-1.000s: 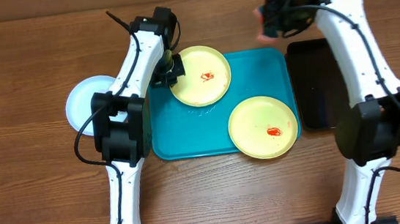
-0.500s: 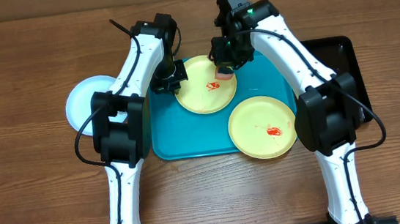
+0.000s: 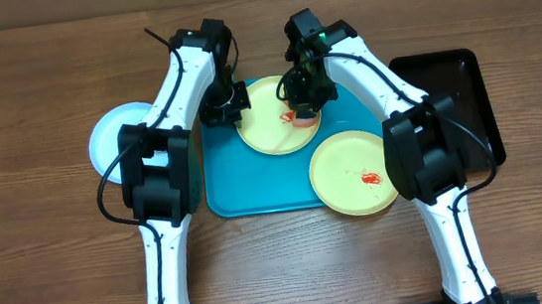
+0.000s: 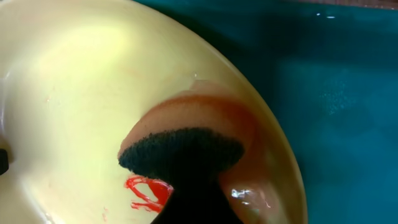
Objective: Clean dirty plates on tray and stack at the side
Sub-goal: 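Scrub the back yellow plate with the sponge in the right gripper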
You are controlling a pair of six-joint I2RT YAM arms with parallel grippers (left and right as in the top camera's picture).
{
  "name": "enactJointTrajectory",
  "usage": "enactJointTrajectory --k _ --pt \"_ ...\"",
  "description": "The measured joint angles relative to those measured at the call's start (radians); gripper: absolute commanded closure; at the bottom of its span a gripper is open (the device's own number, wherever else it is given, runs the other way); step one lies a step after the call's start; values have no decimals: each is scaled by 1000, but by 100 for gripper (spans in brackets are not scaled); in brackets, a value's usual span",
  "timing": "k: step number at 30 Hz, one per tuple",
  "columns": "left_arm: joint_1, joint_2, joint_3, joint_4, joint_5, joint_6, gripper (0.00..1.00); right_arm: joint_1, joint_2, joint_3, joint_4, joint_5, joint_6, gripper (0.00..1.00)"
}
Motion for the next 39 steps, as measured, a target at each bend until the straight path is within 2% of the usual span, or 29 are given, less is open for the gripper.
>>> enactJointTrajectory --k 9,18,25,33,35,39 --pt "11 0 -10 14 50 20 96 10 16 0 63 -146 -107 96" --pt "15 0 -13 24 71 23 96 99 24 0 60 -202 -146 96" --pt "13 2 -13 43 112 23 96 57 24 36 -46 -34 -147 96" --pt "16 3 -13 41 122 23 96 46 24 47 56 211 -185 96" --pt "16 3 -13 41 124 23 96 45 25 47 95 216 -209 96" --pt "16 3 -13 42 124 23 96 47 26 47 105 104 -279 96"
